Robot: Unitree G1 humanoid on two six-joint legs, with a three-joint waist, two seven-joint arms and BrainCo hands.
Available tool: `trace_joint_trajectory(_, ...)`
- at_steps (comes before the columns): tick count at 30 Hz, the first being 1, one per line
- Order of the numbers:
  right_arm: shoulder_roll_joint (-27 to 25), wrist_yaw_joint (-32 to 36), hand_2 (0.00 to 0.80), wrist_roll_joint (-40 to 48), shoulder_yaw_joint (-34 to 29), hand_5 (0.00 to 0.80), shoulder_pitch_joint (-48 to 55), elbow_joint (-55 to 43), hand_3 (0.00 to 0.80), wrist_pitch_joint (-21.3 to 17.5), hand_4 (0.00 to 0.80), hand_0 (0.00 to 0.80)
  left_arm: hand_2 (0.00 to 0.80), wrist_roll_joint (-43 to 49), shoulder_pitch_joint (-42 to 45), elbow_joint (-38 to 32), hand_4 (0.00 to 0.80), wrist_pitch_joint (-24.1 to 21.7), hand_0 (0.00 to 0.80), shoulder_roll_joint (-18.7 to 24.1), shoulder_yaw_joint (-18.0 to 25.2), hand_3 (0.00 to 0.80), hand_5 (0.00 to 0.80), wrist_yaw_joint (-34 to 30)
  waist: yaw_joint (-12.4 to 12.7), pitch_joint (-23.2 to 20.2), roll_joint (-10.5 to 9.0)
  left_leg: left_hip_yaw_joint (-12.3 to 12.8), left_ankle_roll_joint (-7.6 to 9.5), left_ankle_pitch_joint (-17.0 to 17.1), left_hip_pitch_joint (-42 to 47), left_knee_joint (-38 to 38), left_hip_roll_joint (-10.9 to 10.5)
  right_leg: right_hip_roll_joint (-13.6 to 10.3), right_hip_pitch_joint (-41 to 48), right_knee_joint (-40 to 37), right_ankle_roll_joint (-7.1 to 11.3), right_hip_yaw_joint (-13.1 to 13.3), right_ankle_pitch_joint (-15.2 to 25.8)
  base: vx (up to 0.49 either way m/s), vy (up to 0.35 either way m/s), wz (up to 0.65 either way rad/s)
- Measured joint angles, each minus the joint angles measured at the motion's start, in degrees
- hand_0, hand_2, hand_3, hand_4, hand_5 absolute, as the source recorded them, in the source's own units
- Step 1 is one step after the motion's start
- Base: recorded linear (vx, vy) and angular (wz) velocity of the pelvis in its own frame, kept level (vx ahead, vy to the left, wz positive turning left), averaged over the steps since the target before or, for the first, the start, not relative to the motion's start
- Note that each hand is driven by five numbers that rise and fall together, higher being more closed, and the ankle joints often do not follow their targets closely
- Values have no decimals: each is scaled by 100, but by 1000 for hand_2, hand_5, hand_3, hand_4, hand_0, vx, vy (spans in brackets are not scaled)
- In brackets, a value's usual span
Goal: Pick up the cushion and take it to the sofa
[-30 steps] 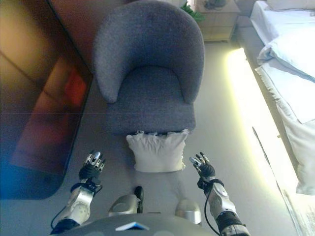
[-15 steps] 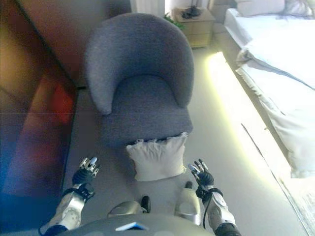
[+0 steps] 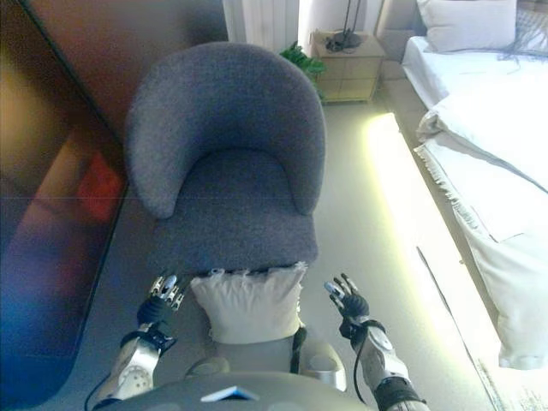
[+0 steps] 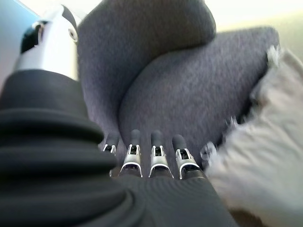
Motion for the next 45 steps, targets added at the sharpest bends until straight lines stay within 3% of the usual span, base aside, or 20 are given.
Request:
trace_joint_trajectory(3,-3,-1,0,-40,12,0,61,3,0,23,0,0,0,-1,-70,1,0,-19,0,-50,-2,0,0,26,-13,-48,-16,-110,-176,350,-220,192,-18,37,-17,3,-91,52,-69,176,-87,-8)
trace_joint_trajectory(7,-108,-8,0,-118,12,0,192,7,0,55,0,0,0,-3,-116,-3,0,-12,0,-172,-20,0,0,50,-13,-76,6,-44,-112,473,-578,572,96,52,11,-11,-243,-18,-164,123,46,8)
trace_joint_trajectory(9,-164,5,0,-114,5,0,194,6,0,52,0,0,0,-3,-136,-13,0,-17,0,-169,-17,0,0,50,-5,-47,49,150,-171,438,-594,133,194,86,31,-40,-270,-60,-183,90,76,13)
trace_joint_trajectory(12,-218,7,0,-111,-10,0,176,7,0,44,0,0,0,-8,-67,-11,0,-8,0,-179,-10,0,0,45,28,31,171,213,-171,467,-581,-574,244,138,93,-100,-252,-73,-188,69,109,-2)
trace_joint_trajectory(14,-219,6,0,-109,-26,0,177,6,0,36,0,0,0,-47,-63,-3,0,-2,0,-183,-10,0,0,13,-4,62,278,357,-15,582,-550,-913,232,144,107,-93,-176,-110,-207,85,167,2)
trace_joint_trajectory(17,-182,-4,0,-109,-125,0,356,-5,0,32,0,0,0,-106,-143,-13,0,-4,0,-191,-14,0,0,-30,-24,104,404,452,-45,551,-358,-1268,91,35,159,-29,37,-141,-276,95,195,14)
trace_joint_trajectory(20,-210,-12,0,-114,-137,0,479,-10,0,20,0,0,0,-187,-169,-83,0,-15,0,-192,-37,0,0,-29,-35,155,551,450,27,257,-208,-1746,-15,-49,32,152,275,-158,-328,-18,228,11)
trace_joint_trajectory(21,-201,-20,0,-111,-141,0,474,14,0,0,0,0,0,-228,-203,-64,0,-13,0,-179,-38,0,0,-36,-26,195,551,504,-96,209,-187,-1860,-43,-142,-41,320,369,-168,-342,-11,229,18)
trace_joint_trajectory(23,-169,-28,0,-92,-136,0,443,-8,0,-22,0,0,0,-219,-204,-40,0,-11,0,-113,-40,0,0,-63,-17,262,433,474,58,174,-195,-1845,-317,-434,-118,545,539,-152,-440,17,206,18)
trace_joint_trajectory(28,-98,-166,0,10,-136,0,258,-216,0,-100,0,0,0,-85,-10,-18,0,-19,0,149,-28,0,0,-113,36,318,261,541,273,38,-204,-1588,-638,-774,-110,553,748,-51,-394,-19,182,-2)
trace_joint_trajectory(34,-197,-441,0,-787,85,0,-366,34,0,-208,0,0,0,839,-434,625,0,-167,0,545,-112,0,0,228,303,591,34,924,357,-353,-566,-810,-677,-1153,-632,1032,774,-156,-389,-168,16,-27)
trace_joint_trajectory(37,-441,-506,0,-787,274,0,-994,627,0,-343,0,0,0,920,-1154,1124,0,-284,0,649,-534,0,0,481,295,749,57,867,331,-526,-1631,30,-527,-1106,-1357,1209,789,-185,-258,-354,-91,2)
trace_joint_trajectory(40,-734,-572,0,-777,308,0,-2031,1371,0,-436,0,0,0,924,-2227,1471,0,-304,0,563,-874,0,0,856,295,1393,236,801,349,-558,-2433,690,-402,-1037,-1912,1377,691,-197,-29,-349,-110,4)
trace_joint_trajectory(45,-847,-985,0,-765,552,0,-3174,1362,0,-496,0,0,0,1030,-3510,1843,0,-525,0,448,-1042,0,0,1589,262,2102,287,639,392,-571,-3453,1302,-320,-976,-2748,1695,576,-188,124,-215,-21,5)
